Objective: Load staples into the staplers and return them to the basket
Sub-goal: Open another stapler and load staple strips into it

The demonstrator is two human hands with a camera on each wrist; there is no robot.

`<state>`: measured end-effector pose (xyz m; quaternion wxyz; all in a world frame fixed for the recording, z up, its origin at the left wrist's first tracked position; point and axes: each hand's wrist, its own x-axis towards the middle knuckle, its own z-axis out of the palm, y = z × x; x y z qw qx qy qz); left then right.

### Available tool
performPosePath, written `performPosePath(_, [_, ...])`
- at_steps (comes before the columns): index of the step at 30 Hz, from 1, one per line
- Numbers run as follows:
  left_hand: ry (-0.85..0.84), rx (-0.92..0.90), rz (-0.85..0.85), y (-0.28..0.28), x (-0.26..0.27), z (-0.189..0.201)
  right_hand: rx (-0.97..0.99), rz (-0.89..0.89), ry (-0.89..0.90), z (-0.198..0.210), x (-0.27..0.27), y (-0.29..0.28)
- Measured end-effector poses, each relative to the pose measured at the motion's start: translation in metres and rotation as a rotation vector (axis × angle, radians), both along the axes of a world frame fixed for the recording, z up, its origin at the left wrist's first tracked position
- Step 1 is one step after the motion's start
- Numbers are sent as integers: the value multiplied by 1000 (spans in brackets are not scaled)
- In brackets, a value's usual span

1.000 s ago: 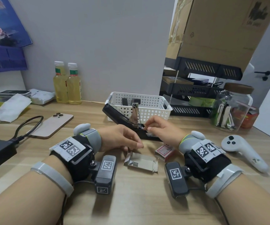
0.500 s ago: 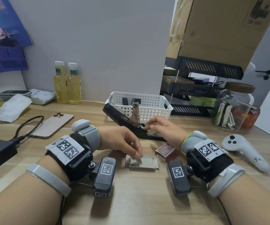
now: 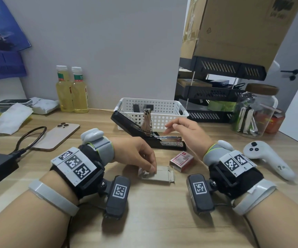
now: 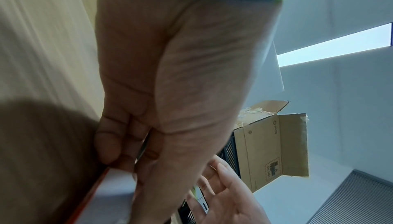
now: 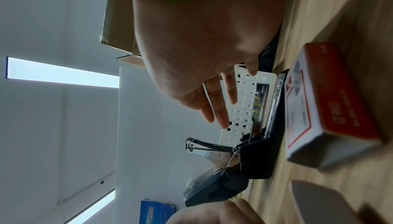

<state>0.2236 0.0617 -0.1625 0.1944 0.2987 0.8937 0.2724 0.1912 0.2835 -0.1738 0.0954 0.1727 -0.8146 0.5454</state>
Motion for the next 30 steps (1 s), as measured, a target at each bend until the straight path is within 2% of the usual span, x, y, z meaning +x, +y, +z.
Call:
performPosePath(4, [-5, 71, 10, -3, -2, -3, 24, 39, 40, 5, 8, 0])
performPosePath(6, [-43, 107, 13, -6, -3, -3, 49, 117, 15, 8, 14, 0])
performPosePath(10, [-58, 78, 4, -11, -4, -1, 351, 333, -59, 11, 26, -5])
performPosePath(13, [-36, 8, -4, -11, -2, 2, 544, 392, -157, 16, 37, -13])
performPosePath(15, [13, -66, 4, -9, -2, 2, 628, 411, -127, 17, 40, -19])
performPosePath(20, [122, -173, 45, -5, -4, 1, 675, 417, -142, 10, 38, -29])
performPosePath(25, [90, -91, 64, -8, -7, -3, 670, 376, -123, 6, 37, -35])
performPosePath(30, [28, 57, 101, -14, -12, -9, 570, 385, -115, 3, 37, -35])
